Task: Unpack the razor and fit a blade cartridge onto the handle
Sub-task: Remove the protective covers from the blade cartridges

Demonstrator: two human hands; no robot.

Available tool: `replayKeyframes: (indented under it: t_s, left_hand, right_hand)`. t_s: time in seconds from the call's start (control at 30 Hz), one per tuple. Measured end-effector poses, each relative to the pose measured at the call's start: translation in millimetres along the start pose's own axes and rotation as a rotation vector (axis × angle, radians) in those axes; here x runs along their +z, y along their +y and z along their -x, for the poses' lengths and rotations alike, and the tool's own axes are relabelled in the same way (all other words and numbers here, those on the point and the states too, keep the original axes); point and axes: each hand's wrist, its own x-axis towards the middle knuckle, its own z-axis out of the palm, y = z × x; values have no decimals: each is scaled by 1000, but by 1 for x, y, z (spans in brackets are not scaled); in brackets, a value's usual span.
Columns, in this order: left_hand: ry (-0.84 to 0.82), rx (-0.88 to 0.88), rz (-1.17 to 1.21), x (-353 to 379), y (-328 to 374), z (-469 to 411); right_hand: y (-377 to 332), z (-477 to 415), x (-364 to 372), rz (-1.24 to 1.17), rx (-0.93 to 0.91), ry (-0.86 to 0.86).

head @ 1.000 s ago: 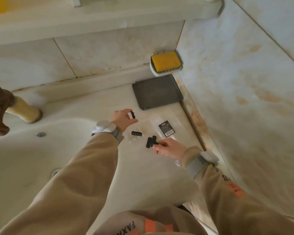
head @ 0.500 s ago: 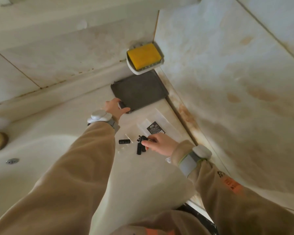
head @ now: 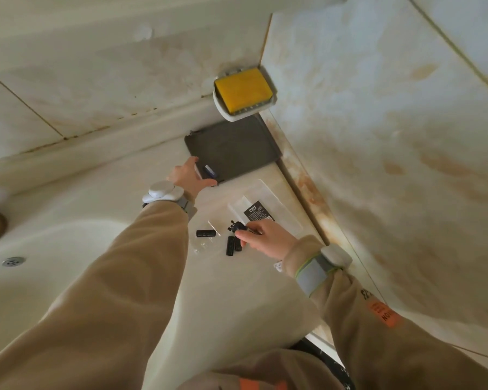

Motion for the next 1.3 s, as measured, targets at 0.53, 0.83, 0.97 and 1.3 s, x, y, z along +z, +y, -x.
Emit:
replayKeyframes:
  t_s: [0.53, 0.83, 0.97, 1.3]
  left_hand:
    - [-79, 293, -192, 29, -47, 101]
    - [-5, 301, -320, 37, -42, 108]
    - [23, 281, -331, 35, -44, 114]
    - [126, 50, 325, 23, -45, 154]
  right_hand:
    - [-4, 16, 24, -11, -13, 68]
    - [2, 28, 26, -42, 18, 95]
    - [1, 29, 26, -23, 15, 89]
    - [-7, 28, 32, -12, -31, 55]
